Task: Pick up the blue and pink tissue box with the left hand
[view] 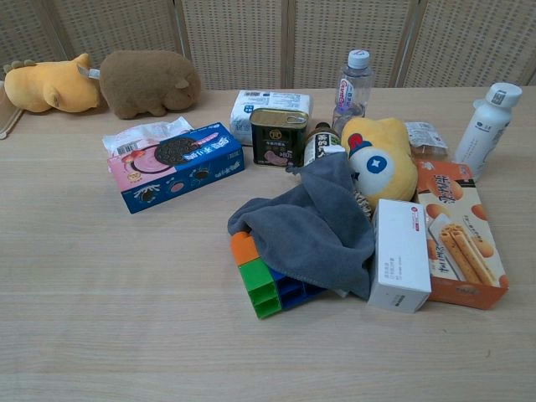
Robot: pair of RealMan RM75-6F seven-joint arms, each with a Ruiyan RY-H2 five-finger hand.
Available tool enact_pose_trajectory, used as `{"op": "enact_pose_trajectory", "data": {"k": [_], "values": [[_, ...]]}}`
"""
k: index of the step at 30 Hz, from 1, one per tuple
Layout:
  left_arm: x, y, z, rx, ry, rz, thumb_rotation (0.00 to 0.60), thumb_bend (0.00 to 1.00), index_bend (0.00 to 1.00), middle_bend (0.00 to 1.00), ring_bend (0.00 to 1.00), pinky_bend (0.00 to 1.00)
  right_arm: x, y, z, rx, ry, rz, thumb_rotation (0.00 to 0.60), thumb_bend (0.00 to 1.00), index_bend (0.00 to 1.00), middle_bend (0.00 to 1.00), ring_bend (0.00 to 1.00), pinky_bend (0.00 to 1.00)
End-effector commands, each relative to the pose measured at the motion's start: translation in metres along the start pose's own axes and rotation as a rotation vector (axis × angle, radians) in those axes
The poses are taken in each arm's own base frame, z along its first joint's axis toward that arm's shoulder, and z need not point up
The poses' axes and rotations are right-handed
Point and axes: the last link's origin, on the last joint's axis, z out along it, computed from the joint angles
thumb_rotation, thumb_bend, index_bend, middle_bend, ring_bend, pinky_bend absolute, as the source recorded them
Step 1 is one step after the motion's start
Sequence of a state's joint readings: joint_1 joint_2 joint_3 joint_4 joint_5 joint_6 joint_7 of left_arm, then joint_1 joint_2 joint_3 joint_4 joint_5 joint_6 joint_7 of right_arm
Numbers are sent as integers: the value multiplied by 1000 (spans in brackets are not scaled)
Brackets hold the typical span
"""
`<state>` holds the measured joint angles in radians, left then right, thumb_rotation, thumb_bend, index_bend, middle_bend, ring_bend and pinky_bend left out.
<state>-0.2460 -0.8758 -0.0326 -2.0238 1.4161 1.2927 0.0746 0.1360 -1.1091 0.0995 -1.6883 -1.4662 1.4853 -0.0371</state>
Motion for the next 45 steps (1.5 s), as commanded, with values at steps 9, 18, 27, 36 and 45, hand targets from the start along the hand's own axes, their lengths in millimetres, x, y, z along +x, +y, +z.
{"op": "enact_pose_trajectory", "data": {"k": [9,18,27,36,45], "values": [[-5,-5,2,15,-31,6,600,7,0,0,0,0,2,-3,-1,6,14,10,342,202,0,0,0,0],[-4,-4,25,7,-67,36,600,8,0,0,0,0,4,5,-7,-27,23,9,345,203,0,0,0,0],[-15,-4,69,13,-149,42,600,8,0,0,0,0,5,10,-9,-41,18,4,341,202,0,0,0,0],[-39,9,135,42,-296,-8,600,8,0,0,0,0,7,18,-15,-73,22,-1,342,202,0,0,0,0],[-64,44,192,72,-445,-215,600,8,0,0,0,0,14,27,-19,-109,36,-23,341,200,0,0,0,0]]}}
